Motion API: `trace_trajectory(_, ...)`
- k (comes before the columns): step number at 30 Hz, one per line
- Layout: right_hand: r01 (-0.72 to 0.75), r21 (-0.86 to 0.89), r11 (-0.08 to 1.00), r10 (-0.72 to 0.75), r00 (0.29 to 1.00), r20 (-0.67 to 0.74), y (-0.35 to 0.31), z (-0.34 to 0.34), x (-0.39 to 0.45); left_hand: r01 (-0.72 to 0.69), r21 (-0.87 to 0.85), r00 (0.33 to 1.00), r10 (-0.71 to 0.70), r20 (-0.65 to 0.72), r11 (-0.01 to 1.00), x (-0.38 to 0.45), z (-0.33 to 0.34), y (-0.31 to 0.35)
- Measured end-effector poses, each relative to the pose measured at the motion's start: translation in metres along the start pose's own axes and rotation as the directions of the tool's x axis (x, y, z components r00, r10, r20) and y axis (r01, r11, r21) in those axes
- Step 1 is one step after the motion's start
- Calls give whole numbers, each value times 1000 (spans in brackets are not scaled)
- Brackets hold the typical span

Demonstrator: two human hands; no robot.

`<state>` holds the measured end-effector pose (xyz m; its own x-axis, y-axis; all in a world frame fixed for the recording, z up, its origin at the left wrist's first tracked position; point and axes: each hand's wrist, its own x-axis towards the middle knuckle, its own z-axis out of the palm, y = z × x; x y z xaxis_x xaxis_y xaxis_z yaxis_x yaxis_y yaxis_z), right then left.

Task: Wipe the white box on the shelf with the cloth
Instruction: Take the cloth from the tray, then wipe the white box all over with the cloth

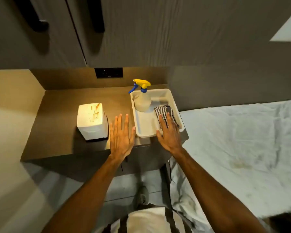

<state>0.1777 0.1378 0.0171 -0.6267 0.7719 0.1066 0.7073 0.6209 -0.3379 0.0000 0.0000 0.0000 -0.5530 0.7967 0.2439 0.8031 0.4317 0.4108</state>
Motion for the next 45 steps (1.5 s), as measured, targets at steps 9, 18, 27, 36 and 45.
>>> trace_trajectory(9, -74, -88, 993, 96, 956, 279, 43, 11, 76, 135, 248, 957, -190, 217, 959, 30, 61, -29)
trace_trajectory(18, -86, -195, 977, 161, 898, 409, 38, 27, 90, 152, 297, 971, -200, 135, 943, 20, 77, -29)
trace_trajectory(27, -510, 262, 819, 439, 852, 285, 27, -4, 91, 196, 126, 963, -215, 163, 973, 21, 64, -24)
trace_trajectory(36, 17, 230, 973, 23, 985, -172, -61, -26, 61, 8, -57, 972, -21, -233, 998, 34, -69, -34)
trace_trajectory(45, 198, 268, 943, -197, 980, -33, -249, 8, 51, 128, 8, 984, -128, 123, 992, 71, -97, -168)
